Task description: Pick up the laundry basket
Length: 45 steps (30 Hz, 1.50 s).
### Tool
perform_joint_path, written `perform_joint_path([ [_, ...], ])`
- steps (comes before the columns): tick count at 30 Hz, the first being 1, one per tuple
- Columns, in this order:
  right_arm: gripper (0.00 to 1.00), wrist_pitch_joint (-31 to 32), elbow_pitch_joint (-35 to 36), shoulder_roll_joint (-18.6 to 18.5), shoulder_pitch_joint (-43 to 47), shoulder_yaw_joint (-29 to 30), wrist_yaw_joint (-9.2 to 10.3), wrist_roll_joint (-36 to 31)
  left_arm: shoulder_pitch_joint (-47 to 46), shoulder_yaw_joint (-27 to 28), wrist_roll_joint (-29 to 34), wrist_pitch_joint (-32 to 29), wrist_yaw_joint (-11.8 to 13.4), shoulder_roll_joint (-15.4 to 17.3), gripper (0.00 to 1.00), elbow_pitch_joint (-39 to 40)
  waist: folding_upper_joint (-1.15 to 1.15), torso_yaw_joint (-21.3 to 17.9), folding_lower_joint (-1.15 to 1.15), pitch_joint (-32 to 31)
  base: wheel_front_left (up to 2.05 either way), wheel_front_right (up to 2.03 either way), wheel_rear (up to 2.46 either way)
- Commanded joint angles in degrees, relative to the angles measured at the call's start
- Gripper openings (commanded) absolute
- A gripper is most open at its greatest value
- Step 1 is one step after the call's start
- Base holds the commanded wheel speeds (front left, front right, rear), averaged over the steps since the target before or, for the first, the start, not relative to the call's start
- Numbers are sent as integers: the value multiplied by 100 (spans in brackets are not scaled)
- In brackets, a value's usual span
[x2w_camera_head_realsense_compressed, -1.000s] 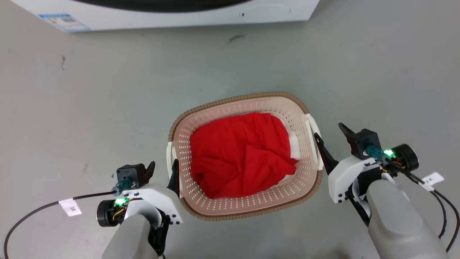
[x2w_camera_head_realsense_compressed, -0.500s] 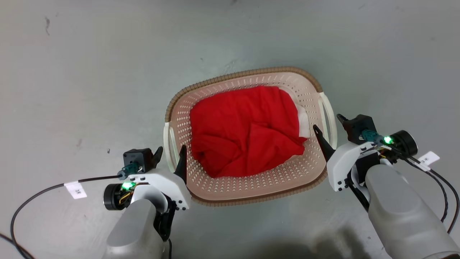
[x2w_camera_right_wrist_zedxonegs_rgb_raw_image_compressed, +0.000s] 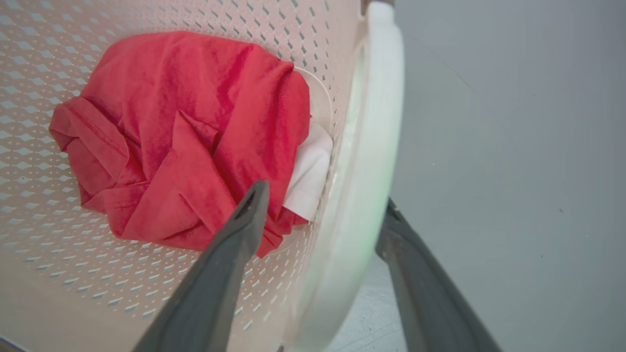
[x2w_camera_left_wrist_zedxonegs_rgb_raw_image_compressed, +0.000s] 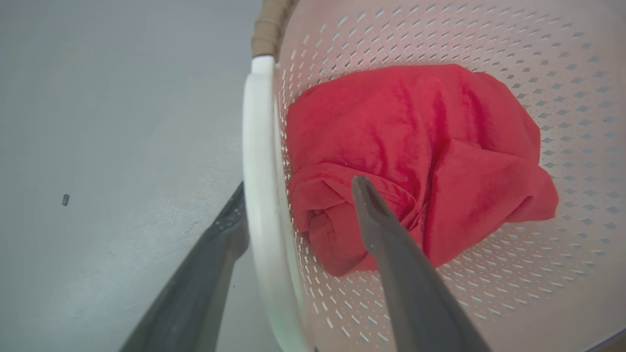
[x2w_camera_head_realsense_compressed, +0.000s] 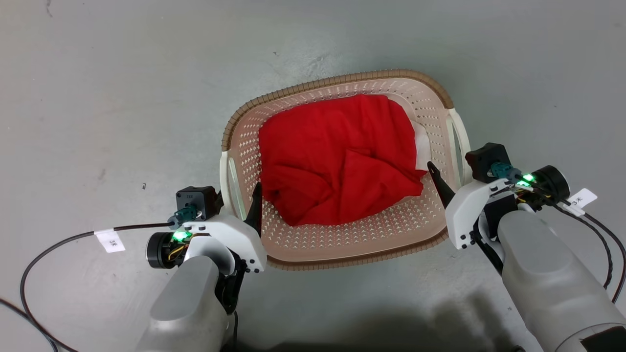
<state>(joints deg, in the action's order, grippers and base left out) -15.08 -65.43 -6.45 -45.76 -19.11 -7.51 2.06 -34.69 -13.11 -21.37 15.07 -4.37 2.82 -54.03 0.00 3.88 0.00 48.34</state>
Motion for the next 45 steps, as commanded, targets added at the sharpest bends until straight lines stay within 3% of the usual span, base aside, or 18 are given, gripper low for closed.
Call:
perform_joint_path([
  [1, 100, -14, -38, -3, -114, -10, 4, 38, -103, -40, -40, 16, 22, 11, 100, -23, 0, 5, 0, 35, 0, 0, 0],
  [2, 47, -13, -48, 2, -132, -15, 4, 41, -114, -65, -56, 16, 4, 11, 100, -46, 0, 3, 0, 46, 0, 0, 0],
  [3, 0, -13, -49, 8, -150, -30, 4, 46, -135, -91, -45, 16, 5, 11, 32, -47, 0, 2, 0, 57, 0, 0, 0],
  [4, 0, -13, -93, 19, -152, -68, 3, 43, -153, -109, -43, 16, 17, 11, 0, -43, 0, 2, 0, 62, 0, 0, 0],
  [16, 0, -14, -290, 148, 12, -307, -8, 209, -135, -463, -283, 17, -126, -26, 0, -188, 0, -11, 0, -320, 0, 0, 0],
  [28, 0, 15, -678, 394, 388, -786, -32, 568, 76, -818, -602, 17, -209, -50, 0, -833, 0, -106, 0, -1547, 0, 0, 0],
  [37, 0, 488, -777, 416, 812, -1234, -32, 1139, 10, -1016, -677, 18, -281, -36, 0, -1593, 0, -244, 0, -2576, 0, 0, 0],
  [45, 0, 983, -604, 423, 1201, -1791, -34, 1796, 143, -1156, -854, -374, -323, -43, 0, -1835, 0, -354, 0, -3383, 0, 0, 0],
])
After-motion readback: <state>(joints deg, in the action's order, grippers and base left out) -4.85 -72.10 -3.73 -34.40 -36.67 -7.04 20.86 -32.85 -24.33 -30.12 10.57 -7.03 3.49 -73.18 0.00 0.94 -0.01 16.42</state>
